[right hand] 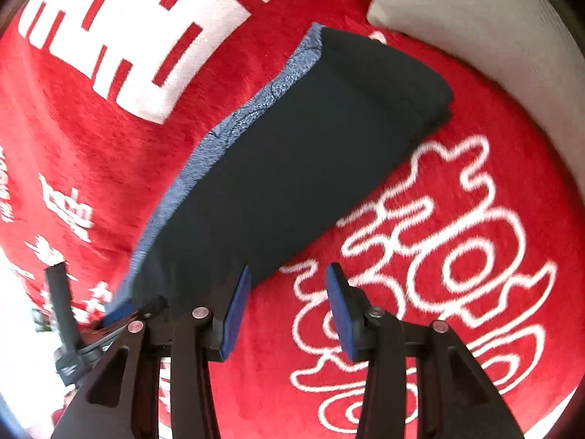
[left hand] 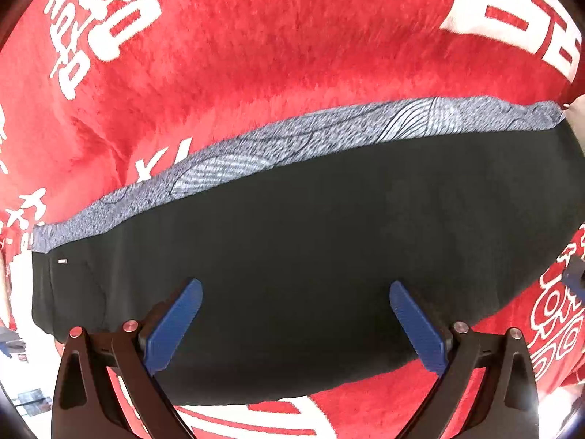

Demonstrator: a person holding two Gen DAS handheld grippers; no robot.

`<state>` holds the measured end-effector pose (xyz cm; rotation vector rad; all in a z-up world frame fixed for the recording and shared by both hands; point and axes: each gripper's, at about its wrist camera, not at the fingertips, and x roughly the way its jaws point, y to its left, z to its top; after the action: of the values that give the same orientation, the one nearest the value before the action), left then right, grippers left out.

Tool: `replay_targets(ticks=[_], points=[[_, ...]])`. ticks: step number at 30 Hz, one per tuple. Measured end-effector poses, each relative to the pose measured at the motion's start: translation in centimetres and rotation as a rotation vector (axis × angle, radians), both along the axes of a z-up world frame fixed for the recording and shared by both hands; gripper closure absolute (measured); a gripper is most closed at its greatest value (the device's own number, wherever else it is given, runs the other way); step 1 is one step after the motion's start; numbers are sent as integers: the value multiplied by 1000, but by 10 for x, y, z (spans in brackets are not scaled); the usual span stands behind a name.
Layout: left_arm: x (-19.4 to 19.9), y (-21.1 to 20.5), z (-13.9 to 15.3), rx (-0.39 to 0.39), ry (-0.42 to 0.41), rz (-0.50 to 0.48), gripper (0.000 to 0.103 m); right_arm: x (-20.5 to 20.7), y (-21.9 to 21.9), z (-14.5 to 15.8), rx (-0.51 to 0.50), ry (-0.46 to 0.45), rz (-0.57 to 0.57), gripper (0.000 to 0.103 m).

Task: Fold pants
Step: 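Grasp the folded end of the black trousers with the right gripper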

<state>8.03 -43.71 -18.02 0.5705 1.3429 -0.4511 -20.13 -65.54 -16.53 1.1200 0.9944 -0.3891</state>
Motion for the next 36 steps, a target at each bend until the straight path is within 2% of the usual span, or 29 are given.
replay_targets(ticks=[4, 7, 11, 16, 22, 26, 28, 29, 30, 31, 33, 36], points=[[-4, -12, 1, -17, -1, 1, 0, -17, -4, -13, 82, -80, -105, 56], [-11, -25, -2, -24, -1, -3, 0, -28, -8, -21, 102, -145, -206, 56], [-18, -34, -9, -16, 1, 0, 0, -33, -13, -33, 146, -212, -277, 56], [-18, -32, -12, -41, 9, 5, 0, -42, -22, -42, 162, -339, -366, 56], [-24, -33, -12, -49, -13, -14, 0, -26, -30, -43, 110, -459, -363, 55], [-31, -38, -5, -43, -40, -36, 0, -9, -34, -46, 114, -496, -386, 55], [-35, -41, 5, -67, -32, -51, 5, -5, -38, -49, 155, -495, -397, 59], [-38, -43, 13, -92, -20, -58, 12, -3, -41, -51, 183, -467, -407, 69], [-41, -44, 18, -115, -7, -62, 21, -4, -44, -54, 203, -426, -413, 93], [-44, -47, 24, -148, 12, -68, 26, -5, -45, -57, 227, -410, -416, 92], [-47, -50, 33, -207, 54, -75, 47, -9, -46, -58, 258, -430, -416, 93], [-51, -56, 40, -330, 118, -67, 47, -10, -43, -47, 245, -455, -388, 93]])
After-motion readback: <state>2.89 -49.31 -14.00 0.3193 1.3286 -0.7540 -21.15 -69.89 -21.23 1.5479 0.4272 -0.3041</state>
